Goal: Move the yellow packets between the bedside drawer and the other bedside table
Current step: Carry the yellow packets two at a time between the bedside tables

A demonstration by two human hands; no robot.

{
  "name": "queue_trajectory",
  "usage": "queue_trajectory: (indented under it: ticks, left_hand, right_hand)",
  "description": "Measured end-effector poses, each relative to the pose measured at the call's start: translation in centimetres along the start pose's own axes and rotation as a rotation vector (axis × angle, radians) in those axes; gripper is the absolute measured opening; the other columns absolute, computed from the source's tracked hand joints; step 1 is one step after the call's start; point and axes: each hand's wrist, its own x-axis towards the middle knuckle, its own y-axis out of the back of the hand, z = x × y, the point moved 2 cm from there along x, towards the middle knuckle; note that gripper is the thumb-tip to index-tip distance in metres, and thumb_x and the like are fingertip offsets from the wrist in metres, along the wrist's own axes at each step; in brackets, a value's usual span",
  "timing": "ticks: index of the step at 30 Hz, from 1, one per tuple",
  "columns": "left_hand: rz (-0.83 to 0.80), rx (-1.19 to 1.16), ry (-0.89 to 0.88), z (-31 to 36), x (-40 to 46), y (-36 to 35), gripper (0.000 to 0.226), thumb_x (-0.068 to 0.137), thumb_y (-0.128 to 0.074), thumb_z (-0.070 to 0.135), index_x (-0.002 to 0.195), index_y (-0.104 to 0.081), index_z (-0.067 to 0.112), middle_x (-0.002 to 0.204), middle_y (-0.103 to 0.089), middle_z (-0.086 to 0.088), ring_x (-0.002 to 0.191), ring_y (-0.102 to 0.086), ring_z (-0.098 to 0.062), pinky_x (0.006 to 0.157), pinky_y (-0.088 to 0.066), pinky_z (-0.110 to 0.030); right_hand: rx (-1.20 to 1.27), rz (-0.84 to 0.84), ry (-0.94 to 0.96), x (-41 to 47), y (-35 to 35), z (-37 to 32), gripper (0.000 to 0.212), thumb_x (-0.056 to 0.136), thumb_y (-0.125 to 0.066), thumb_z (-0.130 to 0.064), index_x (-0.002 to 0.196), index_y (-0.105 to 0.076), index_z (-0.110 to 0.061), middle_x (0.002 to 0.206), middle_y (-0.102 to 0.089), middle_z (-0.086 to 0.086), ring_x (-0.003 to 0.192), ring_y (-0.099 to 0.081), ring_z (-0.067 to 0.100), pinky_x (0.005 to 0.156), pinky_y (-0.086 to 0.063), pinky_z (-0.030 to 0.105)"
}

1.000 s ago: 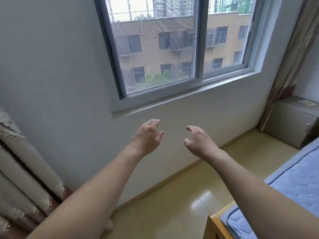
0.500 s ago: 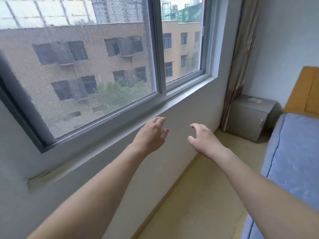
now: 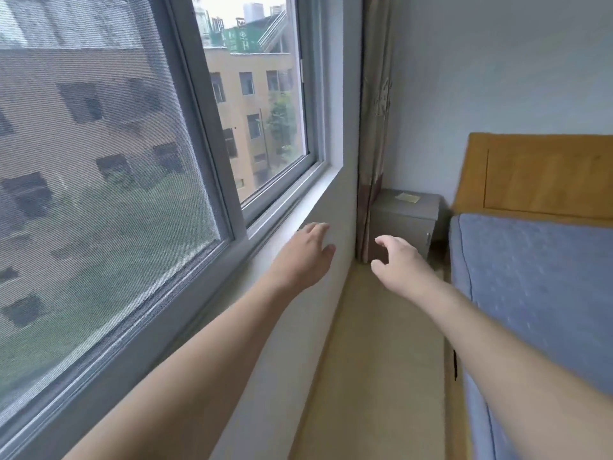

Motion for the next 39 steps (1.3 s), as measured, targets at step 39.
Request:
queue_trajectory:
  ticks: [39]
  left_hand:
    - [-0.298, -0.263, -0.162, -3.5, 93.3, -33.6, 0.038, 0.097, -0.048, 0.027, 0.131, -0.05, 0.009, 0.13, -0.055, -0.012, 0.121, -0.052, -0.032, 0.096, -0.044, -0.035]
  right_hand:
    - [0.123, 0.236, -0.503, 80.9, 5.3, 34.7, 0.052, 0.096, -0.049, -0.024, 0.147, -0.036, -0.02, 0.15, -0.04, -0.001, 0.131, -0.044, 0.019, 0.099, -0.041, 0.031]
